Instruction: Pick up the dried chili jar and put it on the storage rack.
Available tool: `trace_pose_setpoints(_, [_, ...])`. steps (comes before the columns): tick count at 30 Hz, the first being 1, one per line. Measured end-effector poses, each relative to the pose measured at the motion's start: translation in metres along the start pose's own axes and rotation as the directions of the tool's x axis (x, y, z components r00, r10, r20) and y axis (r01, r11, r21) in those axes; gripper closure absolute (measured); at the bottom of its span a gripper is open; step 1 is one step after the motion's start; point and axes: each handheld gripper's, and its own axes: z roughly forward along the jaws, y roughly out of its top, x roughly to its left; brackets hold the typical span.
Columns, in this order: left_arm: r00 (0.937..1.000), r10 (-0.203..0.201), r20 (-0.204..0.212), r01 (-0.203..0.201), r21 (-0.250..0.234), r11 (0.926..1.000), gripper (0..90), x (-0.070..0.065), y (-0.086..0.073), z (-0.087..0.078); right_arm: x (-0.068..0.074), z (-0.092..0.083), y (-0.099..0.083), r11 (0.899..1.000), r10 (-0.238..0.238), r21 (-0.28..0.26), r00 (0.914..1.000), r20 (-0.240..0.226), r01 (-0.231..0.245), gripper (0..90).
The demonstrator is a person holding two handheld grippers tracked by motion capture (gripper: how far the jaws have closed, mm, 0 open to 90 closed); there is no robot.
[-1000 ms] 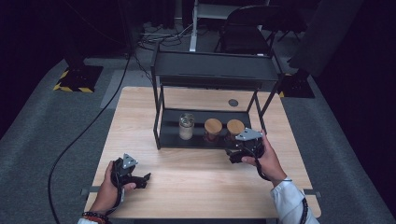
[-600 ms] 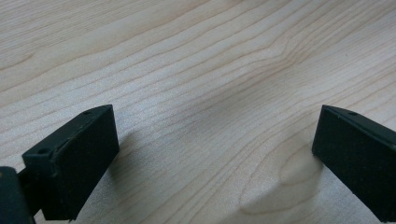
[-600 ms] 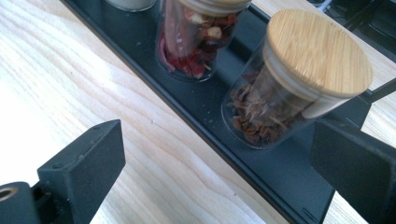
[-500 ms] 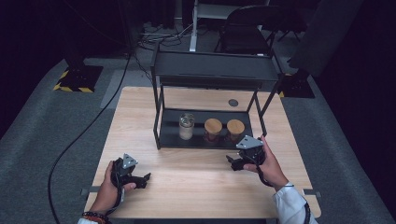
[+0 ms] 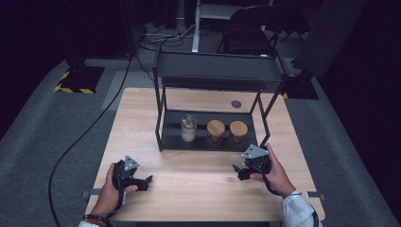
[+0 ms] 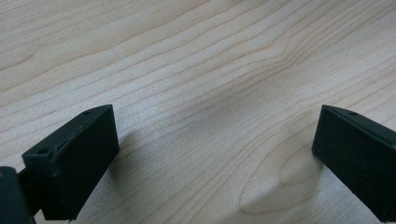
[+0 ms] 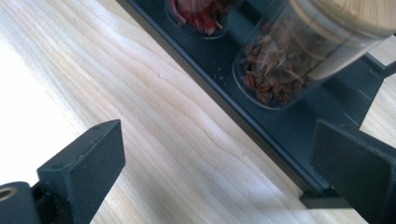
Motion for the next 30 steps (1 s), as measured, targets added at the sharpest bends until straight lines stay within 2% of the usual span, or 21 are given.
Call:
trace_pose_setpoints(12, [1.0,0.001,-0.001,-0.001,0.0,1.0,0.3,0.0,0.0,0.0,-0.003,-0.003,-0.02,0.999,-0.014,0.049,0.9997,0.022,0.013,3.3])
trace_pose_setpoints(21, [1.0,0.001,0.0,-0.001,0.0,1.0,0.3,0.0,0.0,0.0,-0.005,-0.005,-0.035,0.997,0.011,0.072,0.9999,0.004,-0.011,3.3])
trace_pose_setpoints(30, [1.0,0.0,0.0,0.0,0.0,1.0,0.2,0.0,0.0,0.0,-0.009,-0.008,-0.05,0.994,0.051,0.094,0.9987,0.007,-0.051,3.3])
